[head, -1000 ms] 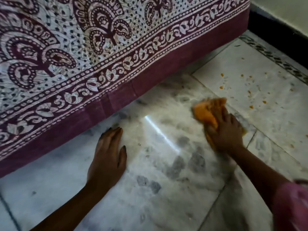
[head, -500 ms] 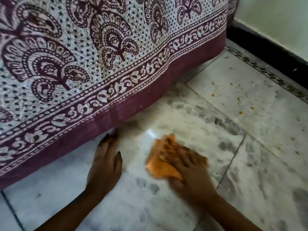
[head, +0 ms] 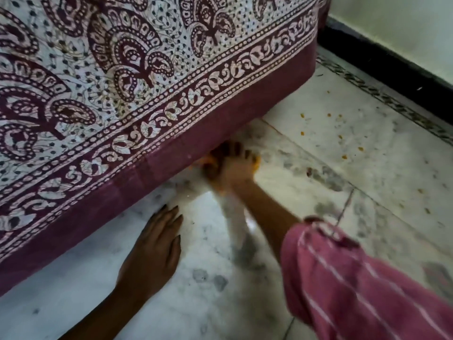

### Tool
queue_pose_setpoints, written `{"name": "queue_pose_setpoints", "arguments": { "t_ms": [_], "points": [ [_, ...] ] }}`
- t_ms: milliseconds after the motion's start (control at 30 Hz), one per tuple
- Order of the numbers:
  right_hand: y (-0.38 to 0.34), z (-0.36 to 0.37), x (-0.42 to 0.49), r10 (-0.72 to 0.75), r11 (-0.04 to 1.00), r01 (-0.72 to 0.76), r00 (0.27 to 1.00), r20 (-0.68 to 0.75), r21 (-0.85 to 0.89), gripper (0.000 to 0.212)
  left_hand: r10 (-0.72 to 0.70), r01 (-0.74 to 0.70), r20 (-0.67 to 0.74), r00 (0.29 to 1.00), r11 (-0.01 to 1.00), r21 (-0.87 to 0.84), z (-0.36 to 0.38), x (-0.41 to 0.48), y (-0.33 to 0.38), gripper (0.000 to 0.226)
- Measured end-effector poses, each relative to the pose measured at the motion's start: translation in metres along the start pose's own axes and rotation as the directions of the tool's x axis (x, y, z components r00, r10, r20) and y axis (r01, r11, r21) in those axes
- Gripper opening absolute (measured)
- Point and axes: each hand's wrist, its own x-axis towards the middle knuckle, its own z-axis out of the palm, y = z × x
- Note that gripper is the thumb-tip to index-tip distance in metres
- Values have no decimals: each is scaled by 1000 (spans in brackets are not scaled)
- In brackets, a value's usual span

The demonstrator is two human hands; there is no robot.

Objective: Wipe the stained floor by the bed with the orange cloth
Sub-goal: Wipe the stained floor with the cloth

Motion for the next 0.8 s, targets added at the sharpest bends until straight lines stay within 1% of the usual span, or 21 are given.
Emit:
{"name": "queue_pose_setpoints", "arguments": {
  "t_ms": [33, 100, 167, 200, 233, 267, 300, 333, 367, 433, 500, 533, 567, 633, 667, 733, 800],
  "points": [
    [-9, 4, -24, -108, 994, 108, 994, -17, 30, 64, 3, -3, -2, 1000, 1000, 2, -1, -1, -2, 45],
    [8, 9, -83, -236, 969, 239, 970, -51, 64, 67, 22, -22, -9, 1000, 1000, -14, -2, -2, -2, 44],
    [50, 15, -135, -278, 959, 280, 960, -43, 54, 66, 25, -25, -4, 1000, 999, -28, -3, -4, -2, 43],
    [76, 13, -156, -260, 964, 261, 965, -38, 48, 65, 23, -23, -2, 1000, 999, -32, -3, -5, -1, 43],
    [105, 14, -168, -204, 978, 205, 978, -39, 37, 64, 15, -15, -2, 1000, 999, -40, -4, -5, 0, 43],
    [135, 12, -173, -103, 994, 104, 994, -37, 20, 65, 6, -7, -2, 1000, 999, -51, -5, -5, 1, 45],
    [162, 10, -171, 28, 1000, -27, 999, -31, 7, 67, -3, 3, -1, 1000, 998, -63, -5, -5, 1, 48],
    [186, 8, -161, 167, 986, -167, 986, -27, 0, 70, -14, 15, 3, 1000, 997, -77, -6, -4, 2, 52],
    [203, 5, -145, 288, 958, -288, 957, -32, -9, 72, -27, 27, 3, 1000, 996, -90, -6, -4, 2, 56],
    [216, -3, -105, 466, 884, -466, 884, -18, 32, 71, -43, 44, 10, 999, 993, -106, -7, -3, 2, 63],
    [206, -9, -60, 546, 834, -545, 838, 15, 81, 67, -40, 43, 24, 999, 993, -106, -8, -2, 2, 65],
    [191, -11, -41, 549, 831, -550, 835, 29, 86, 67, -32, 35, 27, 999, 994, -102, -8, -2, 2, 64],
    [174, -10, -25, 528, 845, -529, 849, 37, 82, 67, -24, 27, 30, 999, 995, -96, -9, -2, 1, 63],
    [132, -5, -7, 425, 902, -426, 905, 31, 76, 67, -11, 13, 36, 999, 997, -82, -9, -2, 0, 60],
    [111, -2, -6, 362, 929, -362, 932, 7, 76, 67, -10, 13, 39, 999, 996, -86, -10, -2, 0, 59],
    [77, 1, -16, 266, 962, -264, 964, -26, 72, 67, -10, 13, 36, 999, 995, -98, -11, -1, -1, 60],
    [56, 3, -40, 183, 982, -182, 983, -13, 58, 68, 1, 2, 24, 1000, 993, -115, -12, 0, 1, 61]
  ]
}}
